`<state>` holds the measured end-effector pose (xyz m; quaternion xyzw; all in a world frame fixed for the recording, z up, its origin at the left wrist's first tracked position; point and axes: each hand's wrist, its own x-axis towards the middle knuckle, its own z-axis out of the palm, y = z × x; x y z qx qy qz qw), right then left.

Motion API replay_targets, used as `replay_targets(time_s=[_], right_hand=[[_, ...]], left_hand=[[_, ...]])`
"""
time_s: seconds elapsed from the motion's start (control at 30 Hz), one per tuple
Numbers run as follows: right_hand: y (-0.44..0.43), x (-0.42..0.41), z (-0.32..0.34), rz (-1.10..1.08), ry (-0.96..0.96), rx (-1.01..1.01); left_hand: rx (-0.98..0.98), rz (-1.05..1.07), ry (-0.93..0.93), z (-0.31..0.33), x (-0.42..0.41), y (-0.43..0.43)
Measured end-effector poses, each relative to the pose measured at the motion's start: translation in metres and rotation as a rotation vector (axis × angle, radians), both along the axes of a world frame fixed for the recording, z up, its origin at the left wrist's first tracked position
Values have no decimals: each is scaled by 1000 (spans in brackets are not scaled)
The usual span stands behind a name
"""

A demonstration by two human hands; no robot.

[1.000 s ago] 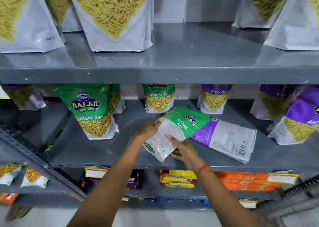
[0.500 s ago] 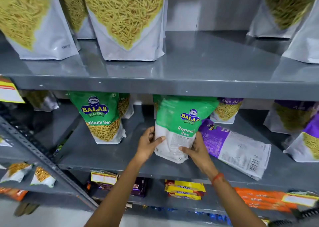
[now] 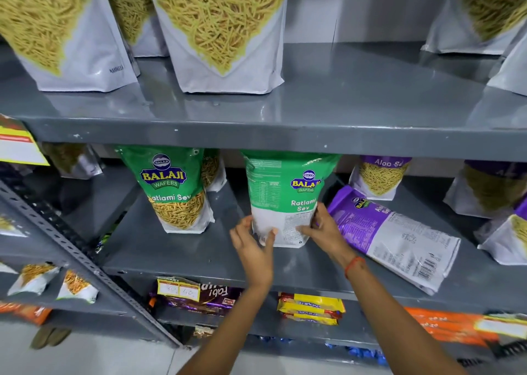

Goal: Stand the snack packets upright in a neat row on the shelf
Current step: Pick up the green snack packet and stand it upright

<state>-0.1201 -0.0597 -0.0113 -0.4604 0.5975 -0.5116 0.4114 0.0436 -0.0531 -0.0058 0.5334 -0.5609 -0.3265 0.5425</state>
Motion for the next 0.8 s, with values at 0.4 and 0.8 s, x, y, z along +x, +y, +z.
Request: replay_targets(time_s=[0.4, 0.8], right_hand=[[13, 9, -3, -130, 150, -61], [21, 8, -3, -21, -35, -9]], left_hand=[[98, -130, -100, -8, -17, 12], [75, -21, -15, 1, -23, -1]])
